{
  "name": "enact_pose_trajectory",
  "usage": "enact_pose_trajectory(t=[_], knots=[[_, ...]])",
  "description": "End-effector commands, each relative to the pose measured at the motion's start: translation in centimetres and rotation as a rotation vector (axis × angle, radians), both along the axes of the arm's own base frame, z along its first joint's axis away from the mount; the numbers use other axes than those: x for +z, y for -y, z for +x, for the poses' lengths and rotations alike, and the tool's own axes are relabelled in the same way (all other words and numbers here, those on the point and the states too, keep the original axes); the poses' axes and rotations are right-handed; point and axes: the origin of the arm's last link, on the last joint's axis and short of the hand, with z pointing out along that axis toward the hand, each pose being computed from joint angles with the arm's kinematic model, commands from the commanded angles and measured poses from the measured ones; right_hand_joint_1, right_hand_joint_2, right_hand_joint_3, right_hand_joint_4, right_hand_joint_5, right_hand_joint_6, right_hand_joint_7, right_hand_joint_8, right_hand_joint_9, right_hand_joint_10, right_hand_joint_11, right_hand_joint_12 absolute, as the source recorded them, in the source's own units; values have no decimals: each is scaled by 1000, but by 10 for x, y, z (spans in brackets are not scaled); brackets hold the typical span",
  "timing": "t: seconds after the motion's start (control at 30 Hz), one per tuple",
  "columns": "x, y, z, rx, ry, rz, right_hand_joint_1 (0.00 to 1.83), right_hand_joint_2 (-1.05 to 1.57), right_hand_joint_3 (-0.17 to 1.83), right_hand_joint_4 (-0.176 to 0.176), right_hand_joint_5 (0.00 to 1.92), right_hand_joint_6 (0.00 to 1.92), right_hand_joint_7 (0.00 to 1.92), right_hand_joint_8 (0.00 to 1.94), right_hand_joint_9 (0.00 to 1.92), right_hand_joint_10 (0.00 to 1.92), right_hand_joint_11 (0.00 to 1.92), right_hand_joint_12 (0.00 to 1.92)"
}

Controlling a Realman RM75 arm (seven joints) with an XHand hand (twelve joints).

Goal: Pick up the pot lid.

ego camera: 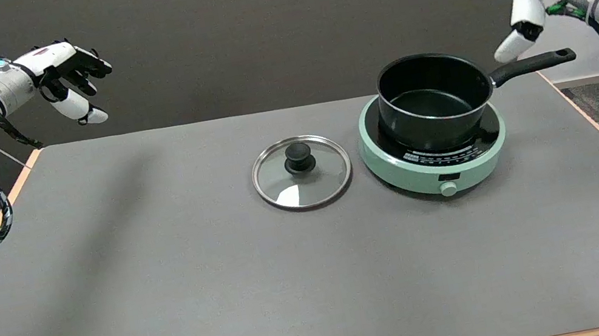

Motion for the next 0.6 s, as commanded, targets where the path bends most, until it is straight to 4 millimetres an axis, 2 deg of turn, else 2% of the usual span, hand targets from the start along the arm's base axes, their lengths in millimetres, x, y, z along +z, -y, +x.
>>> enact_pose_trajectory(t=[0.03, 0.1, 0.13, 0.17, 0.37, 0.6], knots=[[-60, -11, 69, 247, 44, 133, 1348, -883, 1147, -176, 0, 0, 0, 0, 0, 0, 0, 0], [-65, -12, 74, 265, 56, 149, 1351, -853, 1104, -176, 6, 6, 6, 6, 6, 6, 6, 6], [-67, -12, 75, 269, 60, 154, 1253, -594, 1056, -162, 105, 56, 112, 57, 91, 84, 60, 156], [-70, -12, 76, 271, 64, 164, 793, 560, 893, -94, 545, 271, 587, 275, 468, 428, 292, 833], [-89, -6, 72, 242, 139, 254, 791, 578, 905, -97, 585, 293, 622, 275, 489, 482, 328, 932], [-124, 4, 83, 263, 155, 361, 787, 589, 894, -100, 595, 307, 646, 283, 508, 502, 354, 1021]])
